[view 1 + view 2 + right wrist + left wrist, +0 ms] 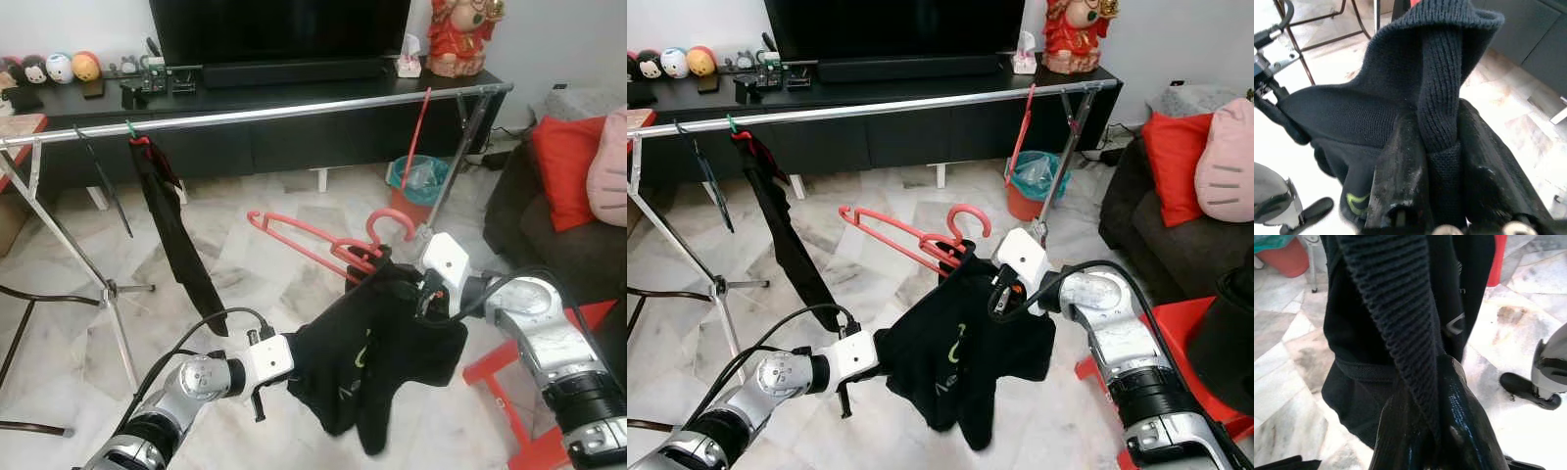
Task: Hang hanger
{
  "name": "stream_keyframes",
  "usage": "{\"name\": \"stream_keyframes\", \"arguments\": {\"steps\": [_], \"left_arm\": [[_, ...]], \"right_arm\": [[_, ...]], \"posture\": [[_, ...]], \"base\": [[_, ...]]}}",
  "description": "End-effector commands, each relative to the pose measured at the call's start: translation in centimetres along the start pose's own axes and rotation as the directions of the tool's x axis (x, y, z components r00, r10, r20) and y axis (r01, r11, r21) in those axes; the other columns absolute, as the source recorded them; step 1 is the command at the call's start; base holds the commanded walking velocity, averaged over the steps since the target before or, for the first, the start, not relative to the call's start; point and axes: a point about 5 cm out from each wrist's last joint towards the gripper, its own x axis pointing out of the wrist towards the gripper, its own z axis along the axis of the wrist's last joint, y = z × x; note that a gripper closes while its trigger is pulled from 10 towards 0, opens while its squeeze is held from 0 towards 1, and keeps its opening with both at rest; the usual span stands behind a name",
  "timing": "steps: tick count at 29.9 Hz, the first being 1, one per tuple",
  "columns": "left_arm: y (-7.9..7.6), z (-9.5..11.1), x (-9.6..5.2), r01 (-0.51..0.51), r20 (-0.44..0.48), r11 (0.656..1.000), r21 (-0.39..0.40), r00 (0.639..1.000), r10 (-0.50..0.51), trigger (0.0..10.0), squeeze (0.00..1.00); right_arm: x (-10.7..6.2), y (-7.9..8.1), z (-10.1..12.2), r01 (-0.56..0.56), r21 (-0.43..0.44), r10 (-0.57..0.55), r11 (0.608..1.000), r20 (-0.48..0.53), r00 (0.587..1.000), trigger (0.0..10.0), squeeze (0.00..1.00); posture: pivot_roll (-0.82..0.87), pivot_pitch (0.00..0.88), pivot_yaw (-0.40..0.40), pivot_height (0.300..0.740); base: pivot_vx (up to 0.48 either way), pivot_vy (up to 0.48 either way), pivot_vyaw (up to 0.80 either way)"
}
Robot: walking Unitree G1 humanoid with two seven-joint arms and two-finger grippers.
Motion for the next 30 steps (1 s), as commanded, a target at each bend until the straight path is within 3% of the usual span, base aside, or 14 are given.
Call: {"name": "stream_keyframes", "arguments": {"steps": [1,7,10,19,22,23,30], "left_arm": [[-0.9,-3.0,-1.4,0.020,-0.137,0.999,-0.034,0.990,-0.024,10.0,0.00],[-0.7,-3.1,-1.6,0.007,-0.144,1.000,-0.025,0.990,-0.011,10.0,0.00],[-0.7,-3.1,-1.6,0.002,-0.144,1.000,-0.019,0.990,-0.005,10.0,0.00],[-0.7,-2.9,-1.4,0.006,-0.140,1.000,-0.011,0.990,-0.007,10.0,0.00],[-0.6,-2.9,-1.4,0.002,-0.138,1.000,-0.008,0.990,-0.004,10.0,0.00],[-0.5,-2.9,-1.5,0.002,-0.138,1.000,-0.006,0.990,-0.003,10.0,0.00],[-0.5,-2.9,-1.5,0.001,-0.138,1.000,-0.005,0.990,-0.002,10.0,0.00]], "right_arm": [[-2.3,-1.9,0.4,0.068,-0.087,-0.072,0.994,-0.042,0.997,10.0,0.00],[-3.9,-1.5,-1.7,-0.053,-0.110,0.025,0.993,-0.242,0.970,10.0,0.00],[-4.9,-0.6,-2.6,-0.170,-0.105,0.127,0.980,-0.330,0.935,10.0,0.00],[-6.4,0.0,-2.0,-0.306,-0.061,0.274,0.950,-0.311,0.910,10.0,0.00],[-6.9,0.2,-2.5,-0.346,-0.050,0.305,0.937,-0.362,0.881,10.0,0.00],[-7.2,0.4,-3.0,-0.370,-0.054,0.316,0.928,-0.415,0.853,10.0,0.00],[-7.4,0.6,-3.9,-0.377,-0.045,0.313,0.925,-0.470,0.825,10.0,0.00]], "posture": [[-0.01,0.020,-0.001,0.740],[-0.01,0.022,0.001,0.740],[-0.01,0.021,0.001,0.740],[-0.01,0.021,0.004,0.740],[-0.01,0.021,0.003,0.740],[-0.01,0.021,0.003,0.740],[-0.01,0.022,0.004,0.740]], "base": [[0.000,0.000,0.00],[0.000,0.000,0.00],[0.000,0.000,0.00],[0.000,0.000,0.00],[0.000,0.000,0.00],[0.000,0.000,0.00],[0.000,0.000,0.00]]}}
